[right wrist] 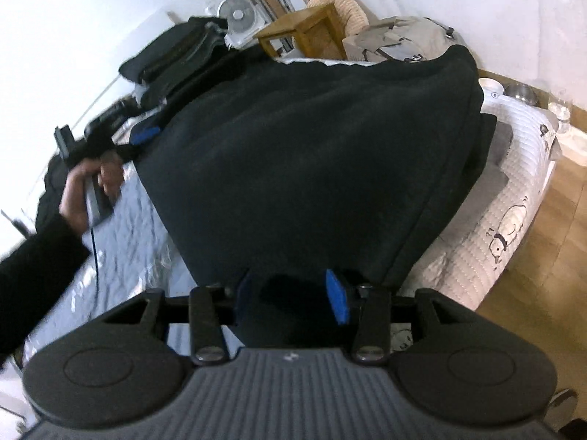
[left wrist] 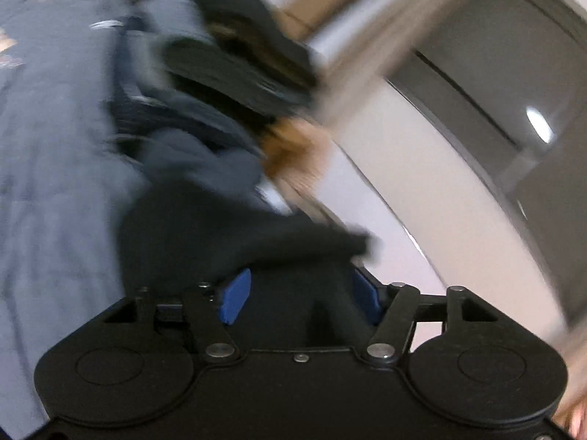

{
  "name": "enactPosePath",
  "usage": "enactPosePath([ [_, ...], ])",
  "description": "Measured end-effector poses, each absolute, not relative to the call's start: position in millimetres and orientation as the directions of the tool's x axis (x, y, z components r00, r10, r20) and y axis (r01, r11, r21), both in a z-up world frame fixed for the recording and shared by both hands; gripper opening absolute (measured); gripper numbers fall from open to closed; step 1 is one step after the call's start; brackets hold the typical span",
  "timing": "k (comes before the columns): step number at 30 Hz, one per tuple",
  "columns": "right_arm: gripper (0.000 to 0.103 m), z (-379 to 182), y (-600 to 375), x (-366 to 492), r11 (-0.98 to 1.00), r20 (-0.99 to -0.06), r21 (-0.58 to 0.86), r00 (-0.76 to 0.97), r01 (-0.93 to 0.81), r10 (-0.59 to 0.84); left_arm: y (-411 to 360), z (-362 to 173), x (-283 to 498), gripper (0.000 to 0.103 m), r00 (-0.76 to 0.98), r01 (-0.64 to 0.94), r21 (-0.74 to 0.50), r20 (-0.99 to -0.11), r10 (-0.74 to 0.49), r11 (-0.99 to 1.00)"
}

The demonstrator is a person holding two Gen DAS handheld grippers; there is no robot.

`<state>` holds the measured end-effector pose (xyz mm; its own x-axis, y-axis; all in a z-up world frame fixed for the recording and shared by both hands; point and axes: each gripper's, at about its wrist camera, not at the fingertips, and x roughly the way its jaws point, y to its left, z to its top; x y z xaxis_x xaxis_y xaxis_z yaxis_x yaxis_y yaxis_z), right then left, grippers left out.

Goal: Fold clothes

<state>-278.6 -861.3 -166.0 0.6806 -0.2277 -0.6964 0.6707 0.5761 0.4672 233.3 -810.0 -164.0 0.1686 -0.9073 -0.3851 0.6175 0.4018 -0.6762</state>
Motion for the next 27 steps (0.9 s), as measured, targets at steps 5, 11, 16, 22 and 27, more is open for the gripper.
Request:
enactPosePath([
  [5,0.044,-168.6,-858.7,-283.6,0.56,-0.695,0.485,0.685,0.672,-0.22,-813.9,-130.9,259.0,0.058,0.274,0.742,-0.476,-0.428,-0.861,0.472],
  [11,0.044,-167.5,-861.7,-279.6,0.549,-0.691,0.493,0.687,0.675,-0.225,-833.1,-130.3,226.5,0.058,0.252,0.918,-0.142,-0.515,-0.819,0.371],
  [16,0.044,-168.5,-864.5,-279.3,0.541,-0.696,0.496,0.684,0.679,-0.219,-828.2,-156.0,216.1,0.058,0.243,0.938,-0.066,-0.574,-0.782,0.34],
  [22,0.044,-167.4,-867.2,-278.1,0.537,-0.696,0.503,0.686,0.678,-0.214,-820.0,-158.2,239.8,0.014,0.136,0.917,-0.241,-0.562,-0.816,0.319],
  [27,0.045,-169.5,-869.4,-277.4,0.531,-0.695,0.508,0.687,0.678,-0.211,-809.2,-147.1,260.7,0.031,0.035,0.848,-0.432,-0.531,-0.846,0.306],
])
